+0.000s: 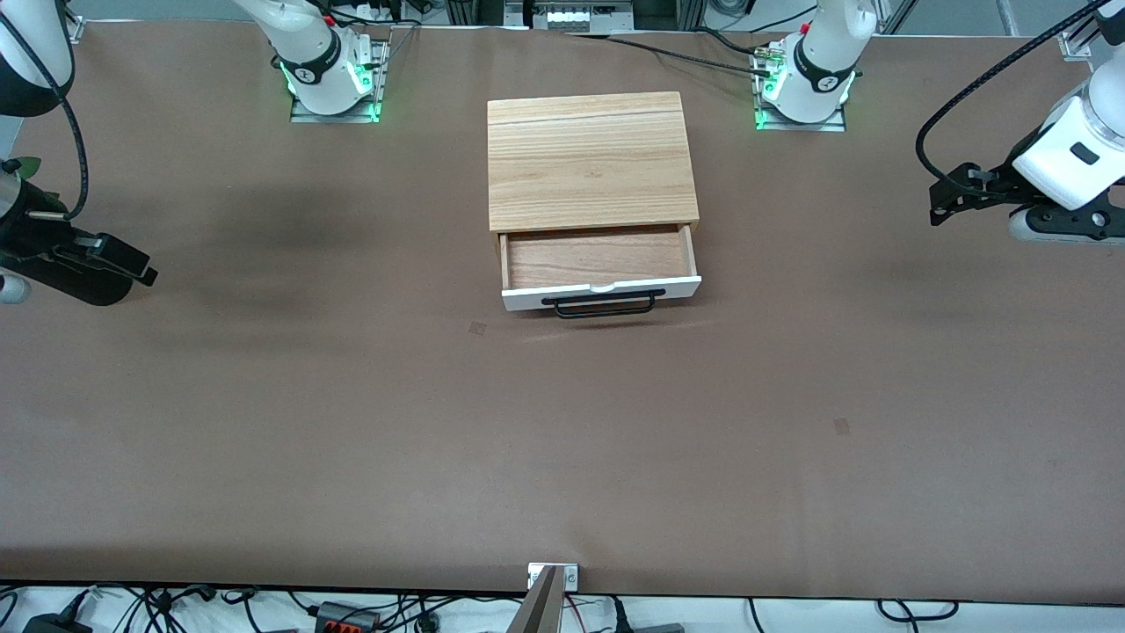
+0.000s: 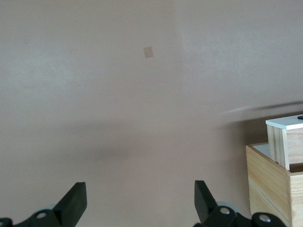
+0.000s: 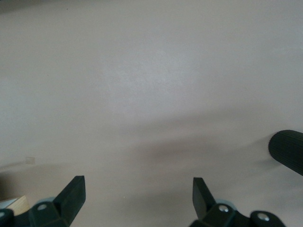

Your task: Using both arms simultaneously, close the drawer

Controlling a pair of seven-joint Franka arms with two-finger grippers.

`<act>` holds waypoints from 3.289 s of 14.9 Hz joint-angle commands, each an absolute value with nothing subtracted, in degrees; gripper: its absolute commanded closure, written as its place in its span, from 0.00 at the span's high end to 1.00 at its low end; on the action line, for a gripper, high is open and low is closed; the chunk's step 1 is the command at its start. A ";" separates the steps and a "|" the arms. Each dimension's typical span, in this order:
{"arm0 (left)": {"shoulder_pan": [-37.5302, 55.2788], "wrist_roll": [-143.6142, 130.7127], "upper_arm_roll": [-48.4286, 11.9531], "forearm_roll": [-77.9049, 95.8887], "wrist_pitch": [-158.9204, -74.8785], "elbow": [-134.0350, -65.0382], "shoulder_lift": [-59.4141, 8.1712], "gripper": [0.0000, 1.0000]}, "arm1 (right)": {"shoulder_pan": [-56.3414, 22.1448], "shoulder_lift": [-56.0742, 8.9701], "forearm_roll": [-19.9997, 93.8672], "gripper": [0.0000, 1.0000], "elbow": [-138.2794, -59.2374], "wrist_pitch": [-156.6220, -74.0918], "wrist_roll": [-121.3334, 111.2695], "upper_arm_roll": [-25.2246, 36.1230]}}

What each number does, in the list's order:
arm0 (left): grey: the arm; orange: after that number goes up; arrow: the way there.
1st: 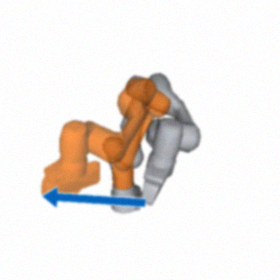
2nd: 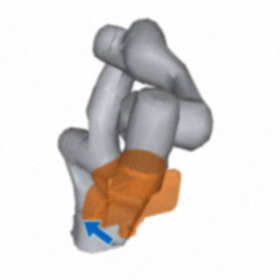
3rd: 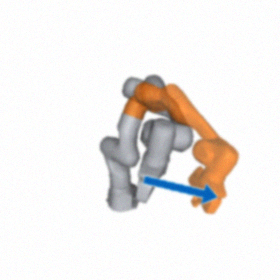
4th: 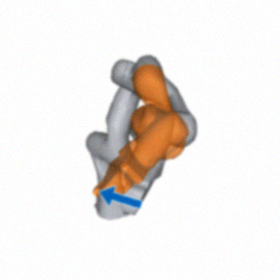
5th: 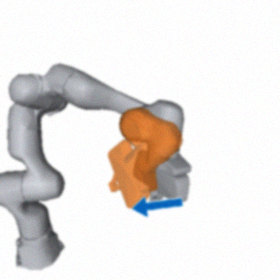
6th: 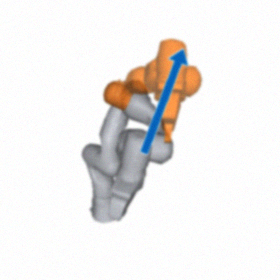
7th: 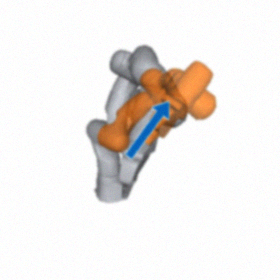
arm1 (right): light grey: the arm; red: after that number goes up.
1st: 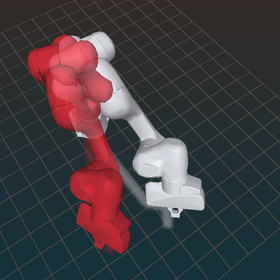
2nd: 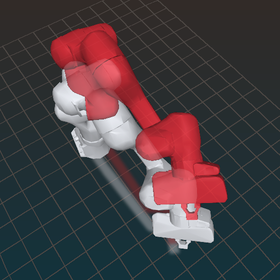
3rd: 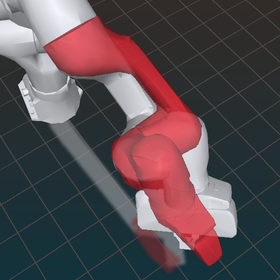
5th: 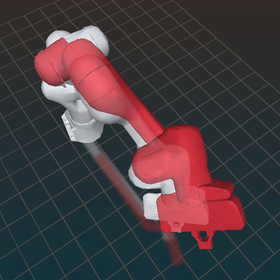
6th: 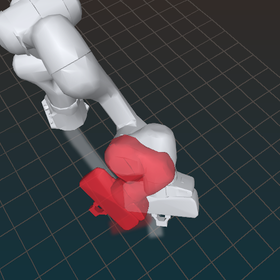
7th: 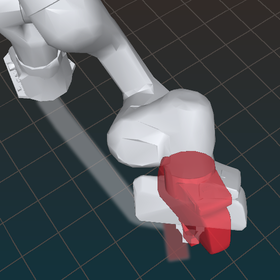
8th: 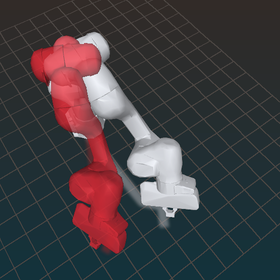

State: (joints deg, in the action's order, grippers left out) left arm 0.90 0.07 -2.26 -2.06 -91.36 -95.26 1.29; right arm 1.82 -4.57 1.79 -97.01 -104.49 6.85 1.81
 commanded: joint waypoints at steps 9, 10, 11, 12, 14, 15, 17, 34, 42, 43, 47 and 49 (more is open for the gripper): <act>1.23 -0.18 -2.11 -1.93 -90.00 -92.99 0.18 1.00 | -1.76 -7.65 1.32 1.00 -94.83 -107.40 6.68 1.58; 1.23 -0.18 -2.11 -1.93 -89.74 -92.99 0.18 1.00 | -1.76 -7.30 1.41 1.00 -94.83 -107.14 6.68 1.76; 1.23 -0.26 -2.11 -1.93 -89.04 -92.90 0.18 1.00 | -1.67 -6.95 1.41 1.00 -94.83 -106.53 6.42 1.93; 1.14 -0.26 -2.11 -1.67 -88.60 -92.99 0.09 1.00 | -1.58 -6.51 1.41 1.00 -94.83 -104.96 6.42 2.02; 1.06 -0.79 -2.11 -1.32 -87.63 -92.90 -1.22 1.00 | -1.41 -5.10 1.14 1.00 -94.83 -101.61 6.50 2.20; 1.05 -0.79 -2.11 -1.32 -87.54 -92.12 -1.49 1.00 | -1.15 -4.31 1.06 1.00 -94.83 -100.73 6.50 2.55; 1.32 -0.44 -2.11 -1.14 -87.10 -91.50 -1.84 1.00 | -1.14 -4.22 1.05 1.00 -94.92 -100.64 6.42 2.55; 4.21 0.09 -3.86 13.71 -107.56 -87.61 -14.32 1.00 | -13.00 -22.22 25.57 1.00 -90.36 -116.54 7.82 1.76; 5.01 -0.44 -11.76 13.80 -131.99 -97.20 -20.73 1.00 | -16.43 -37.25 33.05 1.00 -79.37 -116.72 7.47 -0.44; 5.01 -1.05 -13.52 13.80 -134.19 -97.73 -21.96 1.00 | -16.87 -39.01 33.05 1.00 -77.89 -116.72 7.47 -0.70; 5.01 -4.57 -18.45 20.11 -137.20 -100.89 -24.87 1.00 | -17.48 -45.79 33.13 1.00 -69.53 -117.68 9.48 -3.43; 4.75 -4.66 -20.29 22.67 -136.68 -102.74 -24.79 1.00 | -17.93 -45.88 35.14 1.00 -69.70 -117.60 10.98 -3.43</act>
